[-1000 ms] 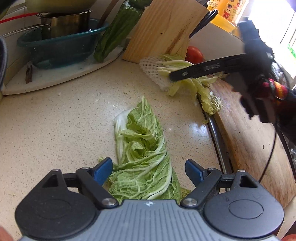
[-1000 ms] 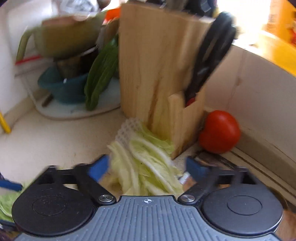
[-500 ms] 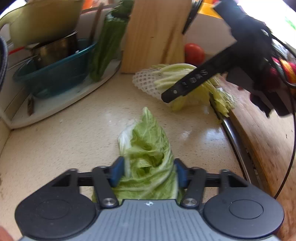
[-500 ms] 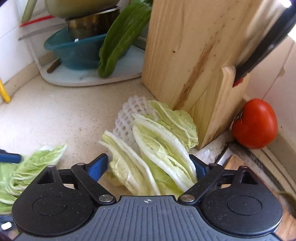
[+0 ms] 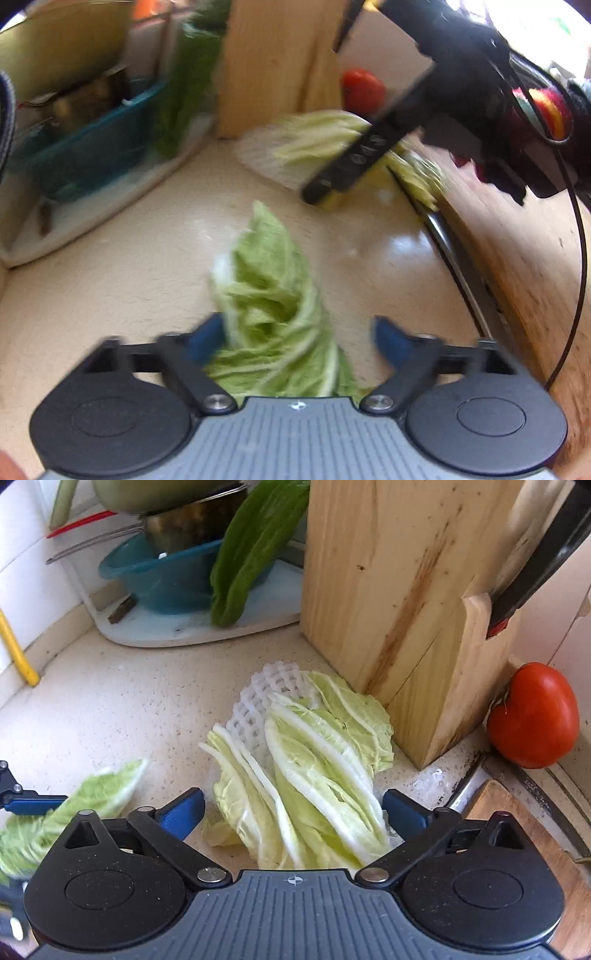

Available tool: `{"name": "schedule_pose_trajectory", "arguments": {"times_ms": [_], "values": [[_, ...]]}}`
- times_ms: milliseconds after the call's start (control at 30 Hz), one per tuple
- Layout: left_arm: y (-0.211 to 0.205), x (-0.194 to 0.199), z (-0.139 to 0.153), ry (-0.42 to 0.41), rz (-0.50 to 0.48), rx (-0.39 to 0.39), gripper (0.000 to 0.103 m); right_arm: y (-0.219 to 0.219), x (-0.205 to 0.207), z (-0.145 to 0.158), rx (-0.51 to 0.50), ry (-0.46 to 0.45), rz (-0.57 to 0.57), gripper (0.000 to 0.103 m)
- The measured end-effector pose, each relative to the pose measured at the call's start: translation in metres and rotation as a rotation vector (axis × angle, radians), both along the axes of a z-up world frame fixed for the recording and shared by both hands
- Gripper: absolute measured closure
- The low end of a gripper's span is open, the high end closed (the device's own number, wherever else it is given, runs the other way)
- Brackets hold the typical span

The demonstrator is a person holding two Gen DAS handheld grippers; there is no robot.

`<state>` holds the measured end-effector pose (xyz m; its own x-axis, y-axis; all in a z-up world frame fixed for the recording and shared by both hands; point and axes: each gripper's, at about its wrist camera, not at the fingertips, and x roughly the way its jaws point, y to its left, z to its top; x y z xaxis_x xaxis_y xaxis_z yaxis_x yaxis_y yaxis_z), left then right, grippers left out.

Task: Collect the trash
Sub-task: 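Pick up the white foam net with the right tool while the left tool grasps a cabbage leaf, then carry the held cabbage leaves and foam net with both tools over the bin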

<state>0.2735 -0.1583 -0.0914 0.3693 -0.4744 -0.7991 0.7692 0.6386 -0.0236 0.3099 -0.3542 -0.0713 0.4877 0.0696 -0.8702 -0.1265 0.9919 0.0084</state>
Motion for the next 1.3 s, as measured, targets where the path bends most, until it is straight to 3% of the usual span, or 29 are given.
{"name": "schedule_pose_trajectory", "arguments": {"times_ms": [100, 167, 200, 233, 433, 600, 800, 967, 1300], "values": [[-0.004, 0.007, 0.001, 0.016, 0.085, 0.010, 0.005, 0.016, -0.004, 0.000, -0.057, -0.022, 0.034, 0.020], [0.001, 0.010, 0.006, -0.007, 0.128, -0.019, 0.034, 0.023, -0.007, 0.003, -0.039, -0.038, 0.055, 0.044], [0.003, 0.013, 0.010, 0.006, 0.146, -0.032, 0.057, 0.023, -0.007, 0.004, -0.023, -0.039, 0.046, 0.049], [0.006, 0.017, 0.012, 0.038, 0.167, -0.043, 0.061, 0.021, -0.006, 0.004, -0.002, -0.038, 0.031, 0.052], [0.021, 0.012, 0.022, 0.067, 0.218, -0.104, 0.074, 0.014, -0.013, 0.006, 0.194, -0.013, -0.011, 0.060], [0.047, 0.003, 0.033, 0.082, 0.301, -0.143, 0.081, 0.014, -0.034, 0.019, 0.281, -0.044, -0.037, 0.060], [0.073, -0.016, 0.050, 0.040, 0.381, -0.168, 0.084, 0.017, -0.052, 0.040, 0.351, -0.094, -0.031, 0.060], [0.100, -0.037, 0.067, -0.005, 0.481, -0.190, 0.091, 0.036, -0.055, 0.048, 0.389, -0.109, 0.027, 0.060], [0.137, -0.076, 0.082, -0.082, 0.653, -0.197, 0.092, 0.093, -0.062, 0.066, 0.435, -0.127, 0.212, 0.060]]}}
